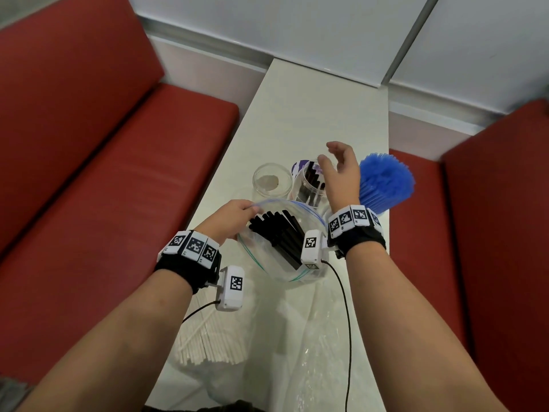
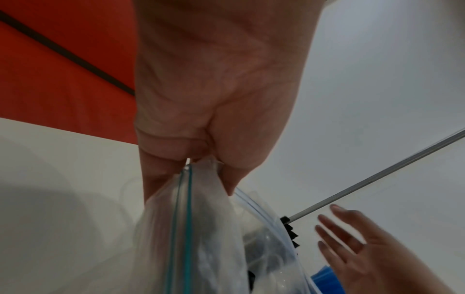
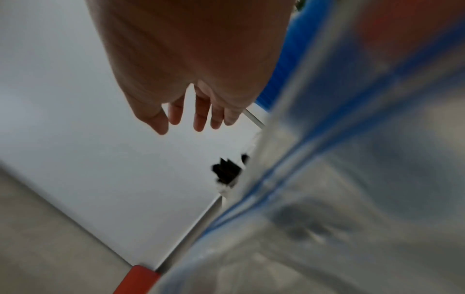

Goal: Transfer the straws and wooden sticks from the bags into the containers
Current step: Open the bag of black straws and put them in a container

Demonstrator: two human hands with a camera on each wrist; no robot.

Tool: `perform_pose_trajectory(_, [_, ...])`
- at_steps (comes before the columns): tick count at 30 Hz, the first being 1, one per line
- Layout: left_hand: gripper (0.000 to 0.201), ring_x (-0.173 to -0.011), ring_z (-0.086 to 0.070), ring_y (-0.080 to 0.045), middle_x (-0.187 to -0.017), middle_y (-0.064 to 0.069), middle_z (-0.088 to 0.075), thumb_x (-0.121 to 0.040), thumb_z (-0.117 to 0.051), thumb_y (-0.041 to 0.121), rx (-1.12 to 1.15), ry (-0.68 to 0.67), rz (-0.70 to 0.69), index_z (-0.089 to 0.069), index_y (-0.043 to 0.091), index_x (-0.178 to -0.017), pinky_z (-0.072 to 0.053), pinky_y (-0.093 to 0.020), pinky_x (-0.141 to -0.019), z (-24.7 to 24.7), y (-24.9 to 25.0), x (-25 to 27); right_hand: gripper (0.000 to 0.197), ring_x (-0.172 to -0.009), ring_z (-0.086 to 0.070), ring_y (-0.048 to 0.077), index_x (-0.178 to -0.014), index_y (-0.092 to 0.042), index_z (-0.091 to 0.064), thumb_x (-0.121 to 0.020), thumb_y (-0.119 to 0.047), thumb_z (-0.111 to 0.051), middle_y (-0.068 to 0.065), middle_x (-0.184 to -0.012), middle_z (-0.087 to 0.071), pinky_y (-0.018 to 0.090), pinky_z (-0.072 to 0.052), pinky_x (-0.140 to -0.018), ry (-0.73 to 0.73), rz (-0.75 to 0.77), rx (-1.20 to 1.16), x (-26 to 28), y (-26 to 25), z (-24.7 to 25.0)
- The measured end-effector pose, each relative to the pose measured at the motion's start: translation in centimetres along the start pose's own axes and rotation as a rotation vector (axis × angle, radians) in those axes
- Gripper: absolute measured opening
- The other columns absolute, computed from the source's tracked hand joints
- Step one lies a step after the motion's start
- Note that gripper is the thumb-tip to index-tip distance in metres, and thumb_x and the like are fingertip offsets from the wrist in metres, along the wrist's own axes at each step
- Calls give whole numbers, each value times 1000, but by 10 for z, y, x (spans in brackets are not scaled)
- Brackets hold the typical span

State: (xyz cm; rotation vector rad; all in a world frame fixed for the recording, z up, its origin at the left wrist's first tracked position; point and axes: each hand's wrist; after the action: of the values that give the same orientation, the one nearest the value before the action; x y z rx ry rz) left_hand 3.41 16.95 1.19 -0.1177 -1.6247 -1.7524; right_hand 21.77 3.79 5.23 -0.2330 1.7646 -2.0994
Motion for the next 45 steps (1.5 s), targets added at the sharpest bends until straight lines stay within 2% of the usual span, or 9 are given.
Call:
perform_pose_trajectory(3, [24,-62,-60,-18,-98,-6,-62,-100,-47,29,-2,7,7,-69,21,-102,-51,-27,-55,-1,-3,4,22,-97,-66,10,-106,-13,-65,-91,-1,-54,3,-102,-71,20,-52,-84,-94,72,34,20,-25,7])
perform_pose_trajectory(6, [26,-64,-60,-20,-97,-8,-61,-102,-45,27,21,4,7,-69,19,-98,-53,-31,-61,-2,-6,8,19,-74,-68,20,-94,-8,-64,-95,3,-49,19,-84,-69,32,-61,-73,-524,-137,165,49,-32,8])
perform_pose_trajectory(10, [28,-66,-60,-21,-95,-8,-59,-103,-41,26,44,28,12,-67,18,-95,-56,-36,-61,-2,-10,13,19,-93,-62,23,-110,-5,-64,-91,-8,-62,9,-100,-66,29,-52,-71,-901,-230,981,91,-9,1])
perform_pose_trajectory(14, [26,-82,-61,-30,-101,-12,-64,-100,-41,25,28,37,25,-66,19,-94,-54,-54,-84,-3,-14,19,63,-121,-57,31,-137,-3,-45,-85,-14,-78,14,-130,-60,36,-47,-97,-779,-237,1013,129,35,-13])
perform_pose_trajectory(21, [21,-80,-62,-26,-100,-12,-60,-101,-44,24,-18,54,54,-64,19,-98,-58,-41,-67,7,-36,18,38,-116,-58,30,-121,-2,-56,-87,-7,-72,12,-122,-64,34,-42,-93,-640,-171,711,150,57,-14])
perform_pose_trajectory(27, [25,-94,-66,-40,-110,-14,-59,-102,-44,24,-242,56,120,-60,11,-114,-58,-55,-77,18,-40,21,33,-102,-56,15,-121,-11,-63,-90,-11,-72,-1,-111,-64,25,-38,-85,-581,-159,489,153,44,-6])
perform_pose_trajectory(35, [40,-112,-59,-33,-126,-17,-59,-89,-42,2,-615,71,26,-55,8,-127,-51,-37,-91,18,-30,24,26,-111,-62,24,-125,-13,-54,-100,-14,-60,7,-117,-67,45,-48,-103,-550,-185,371,156,29,-15])
perform_pose_trajectory(40, [41,-104,-60,-12,-121,3,-64,-86,-47,3,-302,328,-456,-66,19,-119,-43,-25,-95,-1,5,38,27,-110,-63,20,-126,-19,-55,-100,-13,-60,4,-116,-66,36,-50,-100,-461,-161,168,148,3,-17])
perform_pose_trajectory(45, [23,-94,-71,-19,-101,-9,-72,-96,-49,10,265,-59,-114,-67,8,-111,-54,-35,-93,-20,11,41,28,-101,-66,9,-128,-11,-56,-101,-15,-61,-6,-105,-67,27,-51,-93,-342,-118,-2,129,-29,-6])
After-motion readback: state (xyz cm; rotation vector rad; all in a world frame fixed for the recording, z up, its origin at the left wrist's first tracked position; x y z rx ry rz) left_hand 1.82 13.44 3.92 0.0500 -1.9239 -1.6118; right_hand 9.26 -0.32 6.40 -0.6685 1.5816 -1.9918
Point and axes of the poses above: each hand's wrist, its own x-axis away from the middle knuckle, its own z-axis out of the back of the hand, y = z × x
